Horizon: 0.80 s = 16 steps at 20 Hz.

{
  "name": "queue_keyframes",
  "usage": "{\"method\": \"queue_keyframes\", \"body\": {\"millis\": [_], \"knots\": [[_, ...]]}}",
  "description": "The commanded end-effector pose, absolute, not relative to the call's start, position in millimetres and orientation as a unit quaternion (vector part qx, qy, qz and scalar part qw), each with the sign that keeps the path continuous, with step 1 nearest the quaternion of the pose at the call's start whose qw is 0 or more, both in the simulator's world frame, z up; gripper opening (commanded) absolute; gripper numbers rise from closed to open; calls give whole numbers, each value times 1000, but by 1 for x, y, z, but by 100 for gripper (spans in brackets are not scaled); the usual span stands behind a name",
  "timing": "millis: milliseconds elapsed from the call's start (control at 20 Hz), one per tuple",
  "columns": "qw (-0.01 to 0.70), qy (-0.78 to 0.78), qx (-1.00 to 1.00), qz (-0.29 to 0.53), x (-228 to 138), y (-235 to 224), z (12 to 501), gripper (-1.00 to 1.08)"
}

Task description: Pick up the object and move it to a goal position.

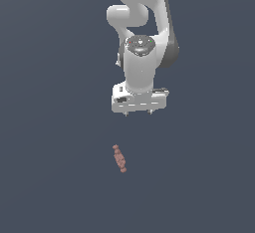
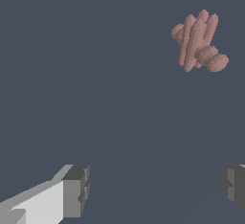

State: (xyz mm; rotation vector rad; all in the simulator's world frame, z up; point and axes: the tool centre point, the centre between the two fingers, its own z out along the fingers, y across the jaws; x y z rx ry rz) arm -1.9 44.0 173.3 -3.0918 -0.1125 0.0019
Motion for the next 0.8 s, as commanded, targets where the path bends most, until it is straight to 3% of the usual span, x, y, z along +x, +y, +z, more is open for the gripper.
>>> {"method": "queue_keyframes", "body": {"millis": [0, 750], "knots": [[23, -42, -999, 1, 4, 42, 172, 100], [14, -118, -993, -1, 74, 15, 154, 100]]}}
